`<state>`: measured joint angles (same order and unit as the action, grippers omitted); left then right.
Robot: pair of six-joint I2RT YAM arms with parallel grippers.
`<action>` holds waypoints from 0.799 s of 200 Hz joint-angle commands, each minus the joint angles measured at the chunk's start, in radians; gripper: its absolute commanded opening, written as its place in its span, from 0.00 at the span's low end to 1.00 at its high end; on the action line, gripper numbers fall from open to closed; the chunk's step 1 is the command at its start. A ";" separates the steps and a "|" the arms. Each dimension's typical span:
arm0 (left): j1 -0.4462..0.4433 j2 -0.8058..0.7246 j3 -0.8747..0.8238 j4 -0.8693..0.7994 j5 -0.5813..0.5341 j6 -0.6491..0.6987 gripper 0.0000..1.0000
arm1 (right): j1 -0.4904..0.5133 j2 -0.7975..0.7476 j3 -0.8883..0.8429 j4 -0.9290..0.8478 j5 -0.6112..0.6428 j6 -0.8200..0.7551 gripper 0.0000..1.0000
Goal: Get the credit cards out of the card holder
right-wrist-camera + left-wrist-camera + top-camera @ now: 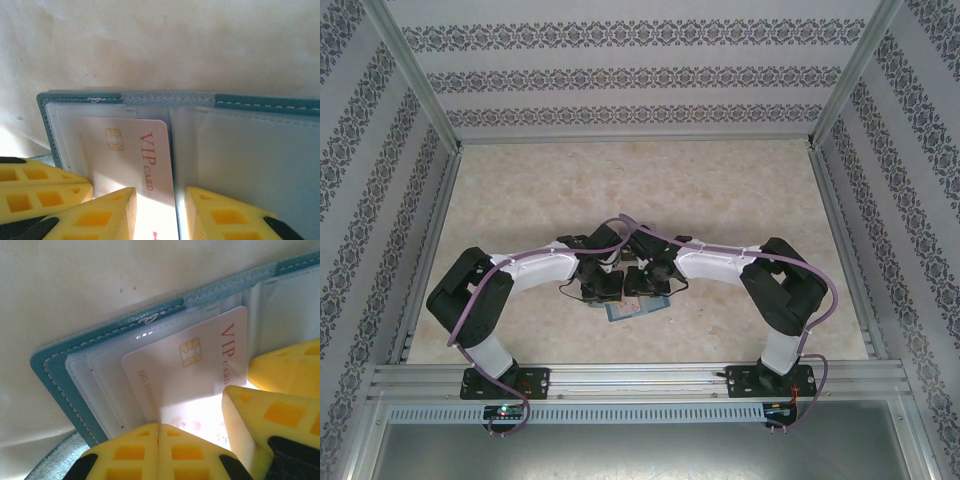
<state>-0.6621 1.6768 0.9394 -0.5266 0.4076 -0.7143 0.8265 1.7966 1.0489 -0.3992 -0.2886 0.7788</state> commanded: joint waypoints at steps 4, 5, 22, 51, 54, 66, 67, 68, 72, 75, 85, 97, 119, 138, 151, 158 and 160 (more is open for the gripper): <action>-0.013 0.027 -0.019 -0.023 -0.036 0.016 0.00 | -0.004 0.023 -0.030 0.037 -0.049 -0.002 0.32; -0.013 0.027 -0.020 -0.023 -0.037 0.016 0.00 | -0.004 0.023 -0.029 0.038 -0.050 -0.002 0.32; -0.013 0.028 -0.019 -0.022 -0.036 0.016 0.00 | -0.007 0.023 -0.037 0.059 -0.070 0.004 0.32; -0.013 0.028 -0.016 -0.021 -0.035 0.017 0.00 | -0.013 0.026 -0.045 0.084 -0.105 0.010 0.31; -0.013 0.029 -0.015 -0.021 -0.035 0.016 0.00 | -0.015 0.027 -0.046 0.087 -0.111 0.011 0.31; -0.013 0.029 -0.016 -0.020 -0.034 0.016 0.00 | -0.017 0.025 -0.055 0.108 -0.132 0.016 0.31; -0.013 0.030 -0.015 -0.020 -0.033 0.016 0.00 | -0.018 0.025 -0.056 0.110 -0.133 0.018 0.31; -0.013 0.029 -0.015 -0.020 -0.034 0.016 0.00 | -0.018 0.024 -0.056 0.112 -0.136 0.018 0.30; -0.013 0.029 -0.016 -0.020 -0.034 0.017 0.00 | -0.019 0.024 -0.059 0.120 -0.142 0.020 0.30; -0.013 0.030 -0.016 -0.021 -0.035 0.017 0.00 | -0.021 0.021 -0.061 0.124 -0.147 0.022 0.30; -0.013 0.031 -0.014 -0.022 -0.033 0.017 0.00 | -0.024 0.017 -0.069 0.140 -0.160 0.028 0.29; -0.013 0.030 -0.013 -0.023 -0.032 0.018 0.00 | -0.028 0.011 -0.079 0.159 -0.174 0.033 0.27; -0.013 0.029 -0.011 -0.023 -0.031 0.018 0.00 | -0.036 -0.002 -0.095 0.196 -0.201 0.045 0.25; -0.013 0.027 -0.013 -0.023 -0.032 0.019 0.00 | -0.042 -0.012 -0.117 0.232 -0.222 0.059 0.21; -0.013 0.026 -0.013 -0.020 -0.031 0.016 0.00 | -0.048 -0.017 -0.128 0.254 -0.234 0.066 0.19; -0.013 0.026 -0.015 -0.019 -0.031 0.015 0.00 | -0.049 -0.020 -0.133 0.260 -0.237 0.068 0.18; -0.013 0.026 -0.015 -0.019 -0.032 0.016 0.00 | -0.051 -0.021 -0.134 0.260 -0.237 0.068 0.18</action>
<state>-0.6621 1.6772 0.9394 -0.5282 0.4072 -0.7109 0.7643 1.7786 0.9421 -0.2344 -0.4381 0.8211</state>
